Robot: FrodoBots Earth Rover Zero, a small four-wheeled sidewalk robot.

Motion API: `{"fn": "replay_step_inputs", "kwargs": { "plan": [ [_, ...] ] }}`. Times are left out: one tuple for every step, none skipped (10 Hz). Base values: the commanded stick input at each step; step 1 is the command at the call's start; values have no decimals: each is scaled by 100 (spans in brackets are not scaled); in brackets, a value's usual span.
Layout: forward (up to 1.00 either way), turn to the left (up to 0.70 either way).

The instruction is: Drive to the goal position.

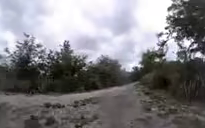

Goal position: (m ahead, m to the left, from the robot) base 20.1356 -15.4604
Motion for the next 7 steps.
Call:
{"fn": "replay_step_inputs", "kwargs": {
  "plan": [
    [85,0],
    [85,0],
    [85,0],
    [85,0],
    [85,0],
    [85,0],
    [85,0]
  ]
}}
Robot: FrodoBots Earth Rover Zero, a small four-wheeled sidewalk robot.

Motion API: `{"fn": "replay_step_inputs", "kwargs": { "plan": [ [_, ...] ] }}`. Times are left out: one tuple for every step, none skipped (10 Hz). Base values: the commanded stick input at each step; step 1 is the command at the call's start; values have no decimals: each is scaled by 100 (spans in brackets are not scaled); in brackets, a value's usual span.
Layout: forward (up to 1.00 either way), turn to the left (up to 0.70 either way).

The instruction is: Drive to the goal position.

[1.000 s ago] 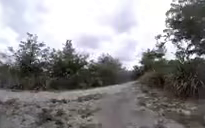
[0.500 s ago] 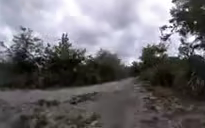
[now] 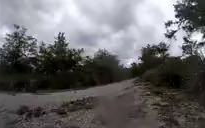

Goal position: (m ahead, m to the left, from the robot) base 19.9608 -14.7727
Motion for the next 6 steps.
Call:
{"fn": "replay_step_inputs", "kwargs": {
  "plan": [
    [85,0],
    [85,0],
    [85,0],
    [85,0],
    [85,0],
    [85,0]
  ]
}}
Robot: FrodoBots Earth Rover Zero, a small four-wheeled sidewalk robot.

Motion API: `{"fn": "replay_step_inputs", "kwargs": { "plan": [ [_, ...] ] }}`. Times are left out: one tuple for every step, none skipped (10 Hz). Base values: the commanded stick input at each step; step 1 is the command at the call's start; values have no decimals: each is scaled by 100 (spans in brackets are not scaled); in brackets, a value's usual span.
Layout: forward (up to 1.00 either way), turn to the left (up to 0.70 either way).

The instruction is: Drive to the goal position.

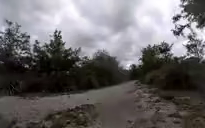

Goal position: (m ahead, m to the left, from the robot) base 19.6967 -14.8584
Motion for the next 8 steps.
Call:
{"fn": "replay_step_inputs", "kwargs": {
  "plan": [
    [85,0],
    [85,0],
    [85,0],
    [85,0],
    [85,0],
    [85,0],
    [85,0],
    [85,0]
  ]
}}
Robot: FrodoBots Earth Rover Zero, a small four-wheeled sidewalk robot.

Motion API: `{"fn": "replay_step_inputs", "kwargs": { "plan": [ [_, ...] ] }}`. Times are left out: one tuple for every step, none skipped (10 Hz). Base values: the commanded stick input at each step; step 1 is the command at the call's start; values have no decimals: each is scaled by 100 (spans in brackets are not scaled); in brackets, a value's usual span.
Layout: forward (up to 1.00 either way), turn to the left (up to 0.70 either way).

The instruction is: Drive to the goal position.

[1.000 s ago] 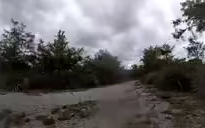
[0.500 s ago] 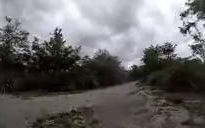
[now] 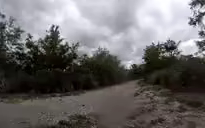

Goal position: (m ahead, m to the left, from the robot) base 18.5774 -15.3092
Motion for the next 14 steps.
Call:
{"fn": "replay_step_inputs", "kwargs": {
  "plan": [
    [85,0],
    [85,0],
    [85,0],
    [85,0],
    [85,0],
    [85,0],
    [85,0],
    [85,0],
    [85,0],
    [85,0],
    [85,0],
    [85,0],
    [85,0],
    [85,0]
  ]
}}
